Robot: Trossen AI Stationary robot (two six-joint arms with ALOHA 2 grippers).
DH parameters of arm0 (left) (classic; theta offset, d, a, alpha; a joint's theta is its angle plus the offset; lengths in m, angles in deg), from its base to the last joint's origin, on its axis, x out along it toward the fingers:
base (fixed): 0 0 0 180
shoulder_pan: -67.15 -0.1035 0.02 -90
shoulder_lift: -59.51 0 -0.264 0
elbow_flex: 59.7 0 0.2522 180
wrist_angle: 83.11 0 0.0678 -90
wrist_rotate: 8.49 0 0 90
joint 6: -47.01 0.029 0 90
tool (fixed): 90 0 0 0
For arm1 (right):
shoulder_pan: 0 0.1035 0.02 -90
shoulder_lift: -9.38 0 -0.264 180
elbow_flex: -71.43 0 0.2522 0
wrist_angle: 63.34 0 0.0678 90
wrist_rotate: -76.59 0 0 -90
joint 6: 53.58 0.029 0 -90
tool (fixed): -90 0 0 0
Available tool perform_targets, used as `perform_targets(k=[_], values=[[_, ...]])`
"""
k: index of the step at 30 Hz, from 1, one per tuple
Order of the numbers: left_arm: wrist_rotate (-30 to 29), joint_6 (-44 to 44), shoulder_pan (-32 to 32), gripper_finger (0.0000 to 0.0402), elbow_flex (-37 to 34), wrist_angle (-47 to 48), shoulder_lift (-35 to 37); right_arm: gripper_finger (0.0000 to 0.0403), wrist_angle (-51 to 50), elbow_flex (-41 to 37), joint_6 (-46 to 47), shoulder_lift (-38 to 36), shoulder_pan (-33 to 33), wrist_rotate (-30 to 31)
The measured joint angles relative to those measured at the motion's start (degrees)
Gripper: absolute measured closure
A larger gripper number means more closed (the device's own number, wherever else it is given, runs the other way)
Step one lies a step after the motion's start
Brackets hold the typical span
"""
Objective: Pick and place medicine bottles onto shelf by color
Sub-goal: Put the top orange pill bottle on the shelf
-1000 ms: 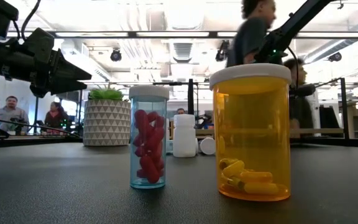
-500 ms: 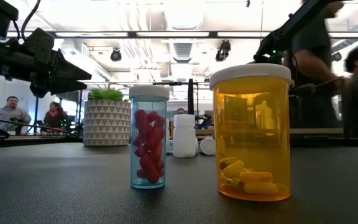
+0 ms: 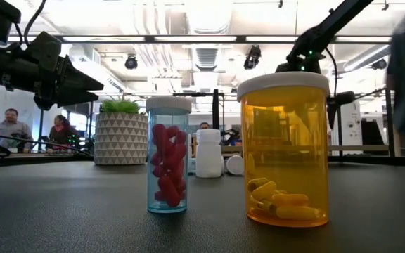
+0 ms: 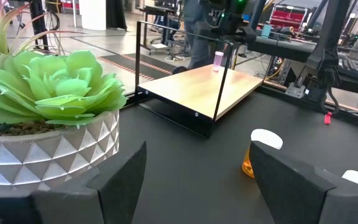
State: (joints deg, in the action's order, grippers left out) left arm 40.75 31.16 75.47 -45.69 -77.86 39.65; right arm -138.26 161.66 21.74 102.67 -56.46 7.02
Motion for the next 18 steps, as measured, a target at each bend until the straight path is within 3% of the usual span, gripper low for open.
perform_targets(k=[11,18], values=[[0.0,0.0,0.0,0.0132,0.0,0.0,0.0,0.0093,-3.3,0.0,-2.9,-5.5,7.0,-1.2],[0.0,0.0,0.0,0.0132,0.0,0.0,0.0,0.0086,-5.9,-1.4,-2.9,-6.8,20.0,-2.4]])
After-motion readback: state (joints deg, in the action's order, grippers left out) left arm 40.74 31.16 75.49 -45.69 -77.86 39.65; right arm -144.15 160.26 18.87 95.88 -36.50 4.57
